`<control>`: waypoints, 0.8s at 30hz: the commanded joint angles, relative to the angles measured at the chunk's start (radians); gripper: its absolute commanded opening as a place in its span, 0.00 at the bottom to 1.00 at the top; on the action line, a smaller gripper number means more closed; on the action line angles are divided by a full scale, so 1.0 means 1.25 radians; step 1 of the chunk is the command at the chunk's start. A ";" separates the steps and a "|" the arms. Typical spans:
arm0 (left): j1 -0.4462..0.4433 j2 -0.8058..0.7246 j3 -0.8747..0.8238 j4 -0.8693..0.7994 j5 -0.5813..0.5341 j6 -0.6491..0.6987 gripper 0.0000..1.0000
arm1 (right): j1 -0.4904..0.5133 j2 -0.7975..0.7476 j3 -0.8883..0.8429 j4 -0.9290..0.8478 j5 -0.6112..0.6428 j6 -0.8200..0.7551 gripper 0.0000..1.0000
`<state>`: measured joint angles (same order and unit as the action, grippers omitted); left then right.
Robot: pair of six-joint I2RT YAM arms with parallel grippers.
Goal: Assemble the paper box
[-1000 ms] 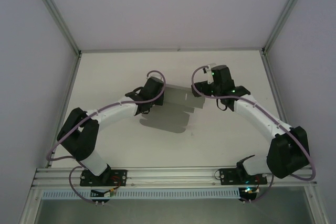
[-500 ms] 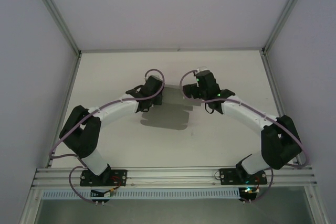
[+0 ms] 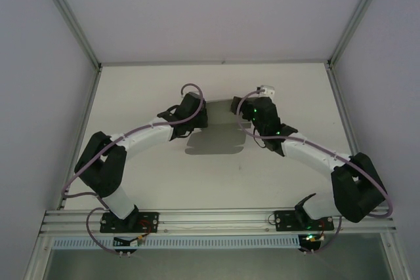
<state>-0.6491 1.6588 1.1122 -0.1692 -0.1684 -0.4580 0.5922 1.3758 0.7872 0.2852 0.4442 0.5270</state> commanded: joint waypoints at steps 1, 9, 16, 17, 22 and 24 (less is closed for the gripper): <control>-0.019 -0.017 0.020 0.074 0.104 -0.027 0.00 | 0.014 0.019 0.001 0.165 -0.012 0.053 1.00; -0.012 -0.039 0.021 0.031 0.028 0.002 0.00 | 0.013 -0.149 -0.021 -0.047 0.093 -0.048 1.00; 0.021 -0.061 0.034 -0.004 0.042 0.052 0.00 | -0.014 -0.311 0.036 -0.623 0.088 -0.038 1.00; 0.026 -0.062 0.036 -0.009 0.044 0.058 0.00 | -0.020 -0.324 0.032 -0.681 0.082 -0.025 1.00; 0.031 -0.064 0.039 -0.020 0.057 0.091 0.00 | -0.039 -0.348 -0.012 -0.716 -0.054 -0.050 1.00; 0.032 -0.062 0.043 -0.028 0.076 0.104 0.00 | -0.043 -0.332 -0.015 -0.673 -0.075 -0.060 1.00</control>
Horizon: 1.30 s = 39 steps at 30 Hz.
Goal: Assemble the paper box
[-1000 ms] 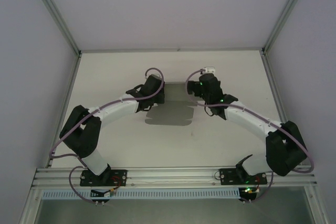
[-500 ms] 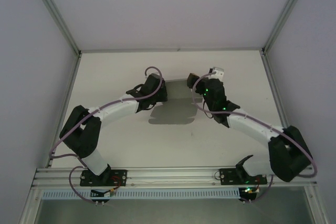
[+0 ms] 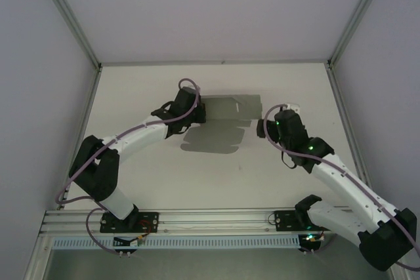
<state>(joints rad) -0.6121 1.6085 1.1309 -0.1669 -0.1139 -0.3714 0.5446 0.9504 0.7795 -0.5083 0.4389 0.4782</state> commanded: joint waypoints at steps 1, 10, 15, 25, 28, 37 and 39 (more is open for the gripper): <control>0.002 -0.021 0.028 -0.031 0.041 0.039 0.00 | -0.007 0.022 -0.005 -0.013 -0.079 -0.032 1.00; 0.005 -0.016 0.047 -0.063 0.092 0.041 0.00 | -0.035 0.189 0.089 0.041 -0.188 -0.100 1.00; 0.004 0.004 0.060 -0.050 0.127 0.065 0.00 | -0.036 0.196 0.092 0.071 -0.230 -0.103 1.00; 0.003 0.038 0.071 -0.063 0.172 0.092 0.00 | -0.037 0.256 0.139 0.103 -0.310 -0.109 1.00; 0.003 0.040 0.075 -0.068 0.173 0.077 0.00 | -0.036 0.289 0.143 0.134 -0.331 -0.109 1.00; 0.004 0.076 0.094 -0.057 0.195 -0.009 0.00 | 0.036 0.379 0.128 0.275 -0.120 -0.098 1.00; 0.004 0.080 0.098 -0.063 0.185 -0.014 0.00 | 0.051 0.397 0.139 0.267 -0.042 -0.096 1.00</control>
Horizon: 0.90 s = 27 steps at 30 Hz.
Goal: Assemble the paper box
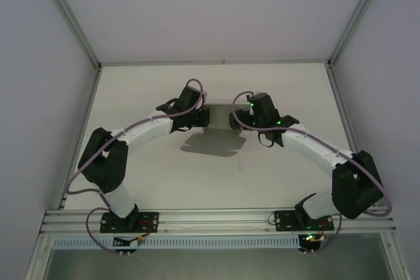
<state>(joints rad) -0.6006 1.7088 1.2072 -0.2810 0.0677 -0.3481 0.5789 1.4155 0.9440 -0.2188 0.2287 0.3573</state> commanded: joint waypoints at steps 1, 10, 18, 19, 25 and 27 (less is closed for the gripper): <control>-0.006 0.002 0.037 0.024 0.032 -0.032 0.00 | 0.026 0.029 0.010 0.029 0.154 0.003 1.00; -0.003 -0.010 0.030 0.008 -0.056 0.008 0.00 | 0.025 -0.184 -0.046 -0.049 0.137 -0.073 1.00; -0.003 -0.046 -0.008 0.042 -0.042 0.037 0.00 | -0.033 -0.320 -0.022 -0.100 0.055 -0.103 1.00; -0.003 -0.049 -0.010 0.043 -0.040 0.040 0.00 | -0.041 -0.301 -0.006 -0.104 0.045 -0.109 1.00; -0.004 -0.059 -0.015 0.037 -0.039 0.046 0.00 | -0.060 -0.139 0.093 -0.136 0.030 -0.132 1.00; -0.003 -0.061 -0.015 0.042 -0.037 0.044 0.00 | -0.061 -0.101 0.102 -0.136 0.007 -0.128 1.00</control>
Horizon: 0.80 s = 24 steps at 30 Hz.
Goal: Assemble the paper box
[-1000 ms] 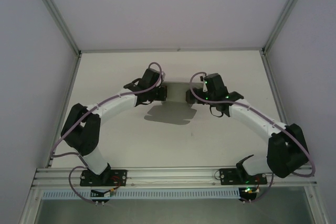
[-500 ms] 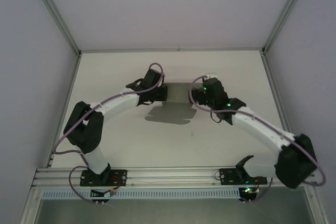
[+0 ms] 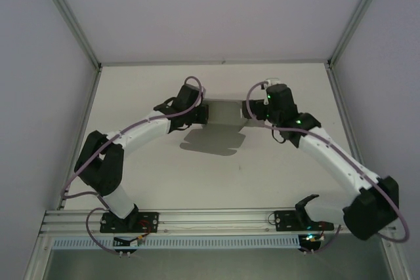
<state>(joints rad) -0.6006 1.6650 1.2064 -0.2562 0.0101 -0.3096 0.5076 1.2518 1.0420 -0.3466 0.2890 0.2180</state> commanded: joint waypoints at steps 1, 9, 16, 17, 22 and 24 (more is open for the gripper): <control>-0.002 -0.026 -0.014 0.025 0.015 0.012 0.00 | -0.003 0.045 0.021 -0.023 -0.060 -0.010 1.00; -0.004 -0.006 -0.003 0.037 0.035 -0.006 0.00 | -0.002 0.115 -0.038 0.208 -0.126 0.104 1.00; -0.004 -0.007 0.003 0.038 0.006 -0.041 0.00 | 0.018 0.110 -0.042 0.188 0.015 0.130 1.00; -0.003 -0.007 0.008 0.030 -0.006 -0.045 0.00 | 0.017 0.090 -0.048 0.173 0.007 0.122 1.00; 0.002 -0.011 0.011 0.012 -0.011 -0.024 0.00 | 0.008 -0.071 -0.092 0.056 -0.100 0.030 1.00; 0.002 -0.019 0.003 0.019 0.004 -0.009 0.00 | -0.013 -0.118 -0.090 -0.025 -0.149 0.030 0.97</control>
<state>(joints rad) -0.5934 1.6650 1.2011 -0.2565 -0.0143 -0.3473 0.5121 1.1885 0.9257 -0.2543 0.1951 0.2993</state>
